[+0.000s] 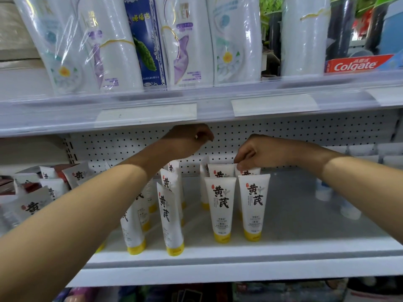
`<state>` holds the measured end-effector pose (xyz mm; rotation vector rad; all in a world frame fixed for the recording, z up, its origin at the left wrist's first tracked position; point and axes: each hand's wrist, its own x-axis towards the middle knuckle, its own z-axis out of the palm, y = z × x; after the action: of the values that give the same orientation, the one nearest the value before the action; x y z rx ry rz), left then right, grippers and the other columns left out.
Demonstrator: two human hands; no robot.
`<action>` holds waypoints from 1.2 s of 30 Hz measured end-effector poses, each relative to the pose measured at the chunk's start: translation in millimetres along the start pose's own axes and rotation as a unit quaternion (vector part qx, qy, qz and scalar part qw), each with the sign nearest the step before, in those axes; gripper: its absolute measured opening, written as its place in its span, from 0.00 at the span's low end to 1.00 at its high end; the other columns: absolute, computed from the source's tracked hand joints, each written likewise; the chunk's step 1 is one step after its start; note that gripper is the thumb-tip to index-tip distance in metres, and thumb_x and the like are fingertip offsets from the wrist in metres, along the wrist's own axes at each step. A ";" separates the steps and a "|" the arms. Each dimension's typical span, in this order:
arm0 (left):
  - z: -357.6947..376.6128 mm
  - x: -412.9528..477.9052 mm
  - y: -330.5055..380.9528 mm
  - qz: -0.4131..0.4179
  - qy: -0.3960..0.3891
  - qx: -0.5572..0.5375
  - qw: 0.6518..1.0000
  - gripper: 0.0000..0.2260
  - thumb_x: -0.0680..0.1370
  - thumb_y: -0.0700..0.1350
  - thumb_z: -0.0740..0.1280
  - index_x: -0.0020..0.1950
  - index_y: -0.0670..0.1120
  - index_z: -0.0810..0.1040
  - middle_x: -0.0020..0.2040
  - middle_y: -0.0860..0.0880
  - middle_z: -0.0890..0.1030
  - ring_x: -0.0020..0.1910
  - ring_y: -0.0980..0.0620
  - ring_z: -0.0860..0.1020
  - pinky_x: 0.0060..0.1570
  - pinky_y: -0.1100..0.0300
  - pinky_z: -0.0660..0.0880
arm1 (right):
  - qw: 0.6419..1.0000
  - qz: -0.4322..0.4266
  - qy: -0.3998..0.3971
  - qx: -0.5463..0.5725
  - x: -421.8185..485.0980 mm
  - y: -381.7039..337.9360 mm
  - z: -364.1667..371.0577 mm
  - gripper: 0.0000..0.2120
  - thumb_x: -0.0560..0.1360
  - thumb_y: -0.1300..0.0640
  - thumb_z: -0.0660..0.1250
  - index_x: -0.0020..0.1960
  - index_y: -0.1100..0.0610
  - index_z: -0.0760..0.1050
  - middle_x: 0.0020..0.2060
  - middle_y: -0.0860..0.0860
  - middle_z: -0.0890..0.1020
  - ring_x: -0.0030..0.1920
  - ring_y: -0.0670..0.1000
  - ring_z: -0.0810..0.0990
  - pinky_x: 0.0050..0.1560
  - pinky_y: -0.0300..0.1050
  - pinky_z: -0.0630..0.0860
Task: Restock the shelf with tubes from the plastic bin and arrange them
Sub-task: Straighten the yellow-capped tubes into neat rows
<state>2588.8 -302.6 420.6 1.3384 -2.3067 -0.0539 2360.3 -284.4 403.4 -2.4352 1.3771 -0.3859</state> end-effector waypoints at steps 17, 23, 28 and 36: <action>20.5 17.7 -2.4 -0.056 -0.126 0.100 0.985 0.12 0.73 0.43 0.73 0.54 0.38 0.82 0.51 0.43 0.84 0.37 0.50 0.85 0.44 0.57 0.82 | 0.999 -0.007 -0.019 -0.048 23.5 -22.1 9.2 0.12 0.76 0.51 0.69 0.56 0.54 0.83 0.49 0.45 0.85 0.48 0.44 0.82 0.59 0.48 0.78; 24.7 22.0 -7.2 -0.035 -0.082 0.112 0.990 0.12 0.72 0.41 0.74 0.55 0.43 0.83 0.53 0.47 0.83 0.49 0.50 0.82 0.48 0.62 0.75 | 0.999 -0.005 0.000 -0.050 21.6 -14.3 7.7 0.14 0.76 0.47 0.68 0.50 0.56 0.84 0.45 0.52 0.86 0.45 0.54 0.83 0.54 0.52 0.79; 31.3 31.7 -6.3 -0.013 -0.061 0.090 0.994 0.13 0.74 0.43 0.72 0.58 0.45 0.82 0.58 0.48 0.82 0.58 0.50 0.78 0.55 0.62 0.71 | 0.999 0.027 0.011 -0.026 12.8 -12.5 -0.8 0.22 0.79 0.45 0.61 0.37 0.63 0.73 0.31 0.53 0.70 0.32 0.49 0.68 0.37 0.42 0.65; 39.7 40.1 1.6 0.009 -0.090 0.041 0.995 0.11 0.74 0.40 0.72 0.56 0.44 0.83 0.53 0.47 0.84 0.53 0.51 0.80 0.52 0.63 0.73 | 0.998 0.057 0.032 0.007 7.9 -5.6 -4.6 0.22 0.79 0.44 0.60 0.57 0.60 0.81 0.50 0.51 0.85 0.49 0.47 0.83 0.59 0.47 0.78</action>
<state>2554.5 -342.8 400.8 1.4056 -2.4952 -0.0784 2366.8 -289.2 410.5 -2.3382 1.5262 -0.4486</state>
